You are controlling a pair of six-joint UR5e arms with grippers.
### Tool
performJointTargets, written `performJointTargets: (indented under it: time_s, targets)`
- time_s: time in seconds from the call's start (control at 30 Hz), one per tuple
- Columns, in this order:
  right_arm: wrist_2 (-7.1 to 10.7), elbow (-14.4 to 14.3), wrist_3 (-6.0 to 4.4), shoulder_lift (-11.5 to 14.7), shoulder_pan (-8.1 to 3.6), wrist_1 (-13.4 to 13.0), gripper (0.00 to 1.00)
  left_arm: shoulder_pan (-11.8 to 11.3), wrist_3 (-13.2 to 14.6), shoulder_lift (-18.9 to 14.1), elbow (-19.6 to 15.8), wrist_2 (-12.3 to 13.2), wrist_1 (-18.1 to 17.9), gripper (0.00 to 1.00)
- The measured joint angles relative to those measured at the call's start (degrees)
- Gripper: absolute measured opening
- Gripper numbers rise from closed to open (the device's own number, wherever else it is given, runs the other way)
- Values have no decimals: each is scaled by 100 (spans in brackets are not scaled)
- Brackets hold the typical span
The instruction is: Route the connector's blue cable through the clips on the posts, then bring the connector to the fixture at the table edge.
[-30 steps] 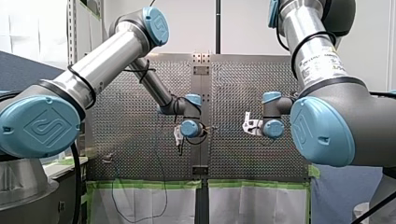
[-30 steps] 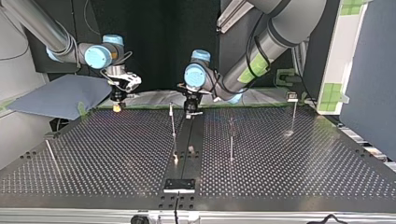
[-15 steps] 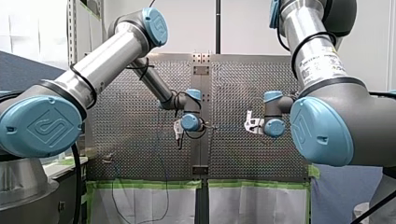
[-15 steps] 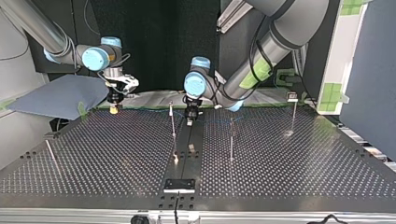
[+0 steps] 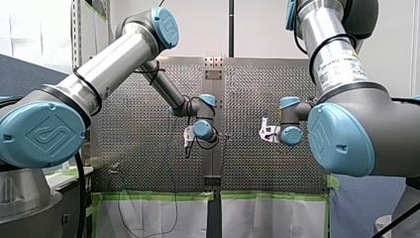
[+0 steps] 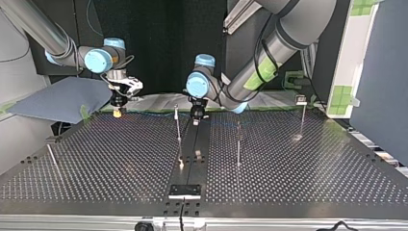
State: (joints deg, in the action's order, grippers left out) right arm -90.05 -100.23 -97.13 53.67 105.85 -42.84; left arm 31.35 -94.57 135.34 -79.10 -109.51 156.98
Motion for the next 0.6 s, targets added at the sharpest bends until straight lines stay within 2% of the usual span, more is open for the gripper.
performJointTargets:
  time_s: [0.13, 0.23, 0.27, 0.3, 0.33, 0.4, 0.43, 0.47, 0.5, 0.53, 0.57, 0.6]
  targets:
    - [3, -1, 0, -6, 0, 2, 0, 29, 208, -5, -5, -151, 207, 27]
    - [4, -2, 0, -7, 1, 3, 0, 70, 326, -29, -6, -219, 352, 35]
    - [7, -1, 0, -7, 0, 3, 0, 83, 349, -38, -6, -231, 393, 45]
    - [8, -2, 0, -7, 1, 3, 0, 98, 366, -48, -6, -238, 434, 51]
    - [9, -2, 0, -8, 1, 3, 0, 117, 381, -59, -6, -241, 489, 51]
    - [11, -2, 0, -8, 0, 3, 0, 151, 394, -83, -7, -219, 546, 66]
    - [12, -2, 0, -8, 0, 3, 0, 175, 405, -100, -7, -183, 566, 66]
    - [12, -2, 0, -8, 0, 3, 0, 194, 412, -110, -7, -149, 577, 75]
    - [13, -2, 0, -8, 0, 3, 0, 212, 420, -118, -7, -114, 584, 75]
    - [12, -2, 0, -8, 0, 3, 0, 236, 433, -126, -7, -66, 590, 92]
    - [13, -2, 0, -8, 0, 3, 0, 253, 443, -129, -7, -27, 593, 100]
    - [12, -2, -1, -8, 1, 3, 0, 270, 451, -132, -12, 13, 596, 100]
